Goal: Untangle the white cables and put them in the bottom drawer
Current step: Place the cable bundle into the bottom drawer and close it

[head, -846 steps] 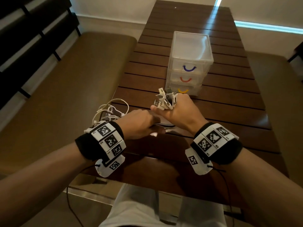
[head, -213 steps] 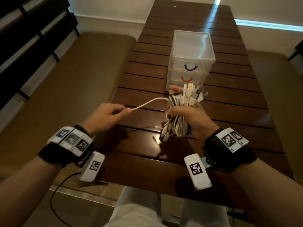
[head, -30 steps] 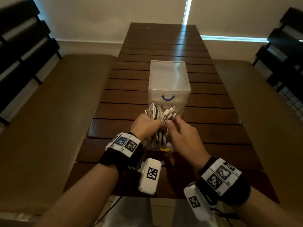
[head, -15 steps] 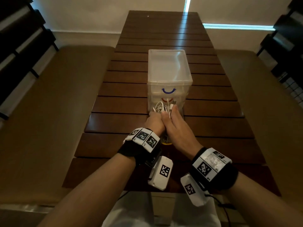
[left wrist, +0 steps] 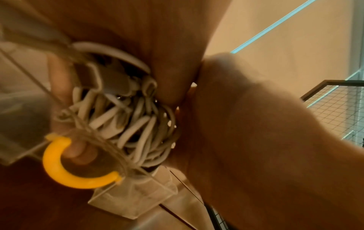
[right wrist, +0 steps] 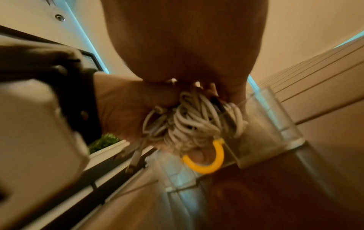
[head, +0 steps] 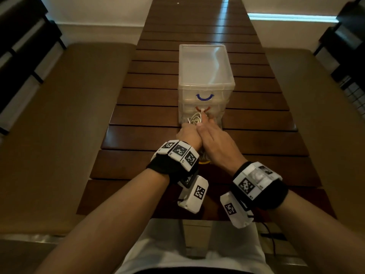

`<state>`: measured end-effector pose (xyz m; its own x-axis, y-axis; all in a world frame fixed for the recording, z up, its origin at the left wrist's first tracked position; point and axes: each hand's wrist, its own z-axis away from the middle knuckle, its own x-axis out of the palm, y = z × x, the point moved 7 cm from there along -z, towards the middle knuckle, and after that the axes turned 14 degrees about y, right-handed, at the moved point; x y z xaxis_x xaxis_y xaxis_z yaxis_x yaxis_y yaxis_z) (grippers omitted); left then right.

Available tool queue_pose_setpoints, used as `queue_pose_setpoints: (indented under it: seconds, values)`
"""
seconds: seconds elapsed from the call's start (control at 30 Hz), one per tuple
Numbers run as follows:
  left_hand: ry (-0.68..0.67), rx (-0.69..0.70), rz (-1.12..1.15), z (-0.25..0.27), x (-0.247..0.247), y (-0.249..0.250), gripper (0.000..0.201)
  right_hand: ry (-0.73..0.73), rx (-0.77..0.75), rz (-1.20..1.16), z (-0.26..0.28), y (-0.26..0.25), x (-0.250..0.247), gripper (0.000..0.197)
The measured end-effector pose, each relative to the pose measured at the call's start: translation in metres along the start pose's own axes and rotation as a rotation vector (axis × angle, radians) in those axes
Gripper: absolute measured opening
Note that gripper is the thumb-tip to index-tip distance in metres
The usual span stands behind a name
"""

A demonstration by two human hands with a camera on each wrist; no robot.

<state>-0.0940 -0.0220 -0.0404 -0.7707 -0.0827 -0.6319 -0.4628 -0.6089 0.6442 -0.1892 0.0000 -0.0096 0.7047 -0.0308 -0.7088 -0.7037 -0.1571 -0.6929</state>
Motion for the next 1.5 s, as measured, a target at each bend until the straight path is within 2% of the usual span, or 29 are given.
queue_pose_setpoints:
  seconds: [0.1, 0.17, 0.33, 0.47, 0.53, 0.6, 0.63, 0.67, 0.73, 0.77, 0.8, 0.83, 0.9, 0.97, 1.03, 1.2, 1.37, 1.4, 1.5]
  values:
    - [0.031, 0.014, -0.045, 0.003, 0.001, 0.0, 0.045, -0.026, 0.144, 0.11, -0.011, 0.01, -0.007, 0.046]
    - [0.039, 0.045, -0.088, 0.005, 0.003, 0.001, 0.05, 0.028, 0.238, 0.098, -0.018, 0.014, -0.014, 0.039]
    - [-0.08, 0.113, -0.174, 0.0, 0.012, -0.001, 0.075, 0.046, 0.345, 0.041, -0.029, 0.022, -0.014, 0.026]
    - [-0.135, 0.23, -0.089, 0.002, 0.013, 0.0, 0.06, 0.047, 0.378, 0.069, -0.034, 0.033, -0.009, 0.026]
    - [-0.198, 0.244, -0.037, 0.006, 0.01, -0.001, 0.078, 0.033, 0.364, 0.097, -0.037, 0.035, -0.008, 0.027]
    - [-0.312, 0.274, 0.019, 0.01, 0.006, 0.002, 0.112, 0.015, 0.346, 0.133, -0.04, 0.036, -0.008, 0.029]
    - [-0.393, 0.287, 0.042, 0.011, 0.005, 0.003, 0.114, 0.01, 0.344, 0.148, -0.042, 0.036, -0.009, 0.03]
    - [-0.457, 0.295, 0.075, 0.013, 0.001, 0.007, 0.095, 0.006, 0.342, 0.158, -0.043, 0.036, -0.01, 0.029]
    - [-0.512, 0.264, 0.189, 0.018, -0.01, 0.014, 0.034, 0.003, 0.332, 0.182, -0.043, 0.032, -0.008, 0.028]
    - [-0.502, 0.235, 0.28, 0.018, -0.013, 0.016, 0.02, 0.007, 0.323, 0.195, -0.043, 0.031, -0.007, 0.028]
    - [-0.469, 0.207, 0.337, 0.019, -0.013, 0.017, 0.017, 0.015, 0.313, 0.203, -0.042, 0.031, -0.007, 0.028]
    - [-0.397, 0.207, 0.333, 0.017, -0.01, 0.015, 0.023, 0.021, 0.3, 0.207, -0.041, 0.031, -0.007, 0.028]
    - [-0.171, 0.336, 0.153, 0.014, -0.001, 0.011, 0.045, 0.033, 0.262, 0.208, -0.037, 0.03, -0.007, 0.029]
    - [0.033, 0.494, 0.049, 0.02, 0.0, 0.007, 0.044, 0.056, 0.193, 0.233, -0.031, 0.024, -0.008, 0.033]
    - [0.162, 0.553, -0.001, 0.024, -0.002, 0.005, 0.041, 0.073, 0.113, 0.282, -0.025, 0.017, -0.006, 0.036]
    - [0.164, 0.52, -0.183, 0.005, 0.005, 0.004, 0.04, 0.134, 0.195, 0.193, -0.017, 0.021, -0.005, 0.033]
    - [0.215, 0.64, -0.292, 0.014, 0.007, 0.004, 0.042, 0.138, 0.001, 0.251, -0.01, 0.011, -0.003, 0.03]
    - [0.221, 0.667, -0.321, 0.017, 0.005, 0.007, 0.043, 0.16, 0.003, 0.214, -0.01, 0.011, -0.002, 0.03]
    - [0.261, 0.745, -0.319, 0.022, 0.003, 0.01, 0.039, 0.202, 0.062, 0.077, -0.009, 0.012, -0.003, 0.05]
